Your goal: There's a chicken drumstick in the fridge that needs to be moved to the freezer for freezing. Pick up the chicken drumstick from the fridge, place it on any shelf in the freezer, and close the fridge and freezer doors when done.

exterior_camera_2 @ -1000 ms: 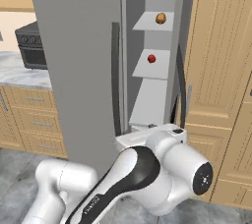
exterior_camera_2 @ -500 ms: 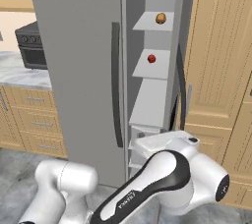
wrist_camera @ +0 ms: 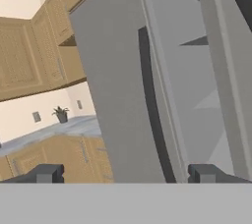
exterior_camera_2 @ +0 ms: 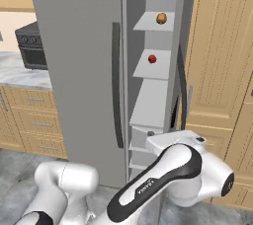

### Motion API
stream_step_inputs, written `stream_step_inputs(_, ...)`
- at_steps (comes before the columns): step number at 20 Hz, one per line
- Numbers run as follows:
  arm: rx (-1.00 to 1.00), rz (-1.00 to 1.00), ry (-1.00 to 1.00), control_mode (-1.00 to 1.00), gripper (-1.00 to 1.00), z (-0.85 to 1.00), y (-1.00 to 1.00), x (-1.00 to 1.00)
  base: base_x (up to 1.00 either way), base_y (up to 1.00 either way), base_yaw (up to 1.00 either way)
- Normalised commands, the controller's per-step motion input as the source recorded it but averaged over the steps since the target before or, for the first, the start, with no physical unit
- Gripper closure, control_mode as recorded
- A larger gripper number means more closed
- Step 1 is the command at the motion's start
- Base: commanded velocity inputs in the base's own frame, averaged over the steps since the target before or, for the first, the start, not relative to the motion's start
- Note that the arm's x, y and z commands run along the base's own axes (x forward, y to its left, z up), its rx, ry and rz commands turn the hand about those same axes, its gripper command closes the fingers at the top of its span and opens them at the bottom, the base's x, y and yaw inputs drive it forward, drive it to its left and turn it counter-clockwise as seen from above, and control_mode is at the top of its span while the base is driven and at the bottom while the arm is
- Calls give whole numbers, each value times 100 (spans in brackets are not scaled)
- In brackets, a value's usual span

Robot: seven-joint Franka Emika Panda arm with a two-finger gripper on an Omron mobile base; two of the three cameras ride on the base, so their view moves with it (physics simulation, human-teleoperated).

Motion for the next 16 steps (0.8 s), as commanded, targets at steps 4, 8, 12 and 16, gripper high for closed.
stream_step_inputs(4,0,0,-3,-100,-100,-11,-32,16,0,0,0)
stream_step_inputs(8,0,0,-2,-100,-100,-18,-16,22,0,0,0)
stream_step_inputs(12,0,0,0,-100,-100,-30,0,30,0,0,0)
stream_step_inputs(16,0,0,0,-100,-100,-38,0,56,0,0,0)
